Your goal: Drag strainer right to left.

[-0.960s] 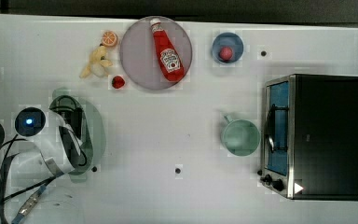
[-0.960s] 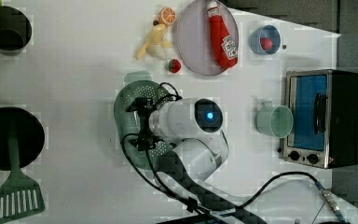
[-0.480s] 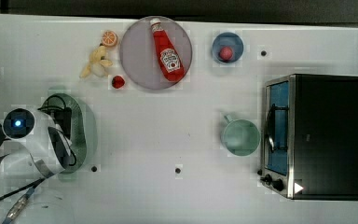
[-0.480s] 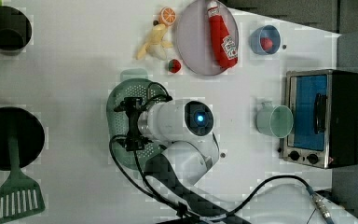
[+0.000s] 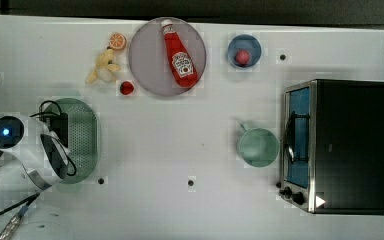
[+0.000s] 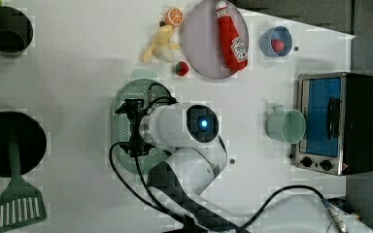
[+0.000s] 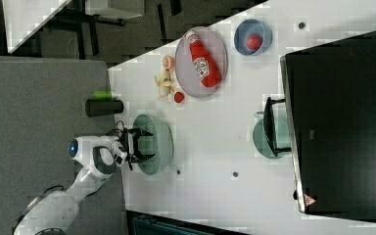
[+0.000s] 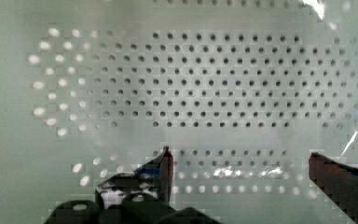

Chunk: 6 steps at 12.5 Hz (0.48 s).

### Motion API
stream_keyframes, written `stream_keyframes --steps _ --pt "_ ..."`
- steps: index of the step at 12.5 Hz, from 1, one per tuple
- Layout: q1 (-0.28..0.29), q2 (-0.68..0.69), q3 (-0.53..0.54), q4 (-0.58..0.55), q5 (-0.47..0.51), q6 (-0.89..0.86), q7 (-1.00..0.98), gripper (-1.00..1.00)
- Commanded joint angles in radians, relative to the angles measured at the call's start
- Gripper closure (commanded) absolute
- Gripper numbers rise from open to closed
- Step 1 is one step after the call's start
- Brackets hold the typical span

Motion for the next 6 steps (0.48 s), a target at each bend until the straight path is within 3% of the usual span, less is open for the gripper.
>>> stream_keyframes --steps 1,6 --pt "-0.006 -0.156 -0.047 0.004 -0.002 -0.139 -0.255 -1.0" --pt "-0.013 -0.444 -0.291 -0.005 -0.006 -0.374 -0.632 -1.0"
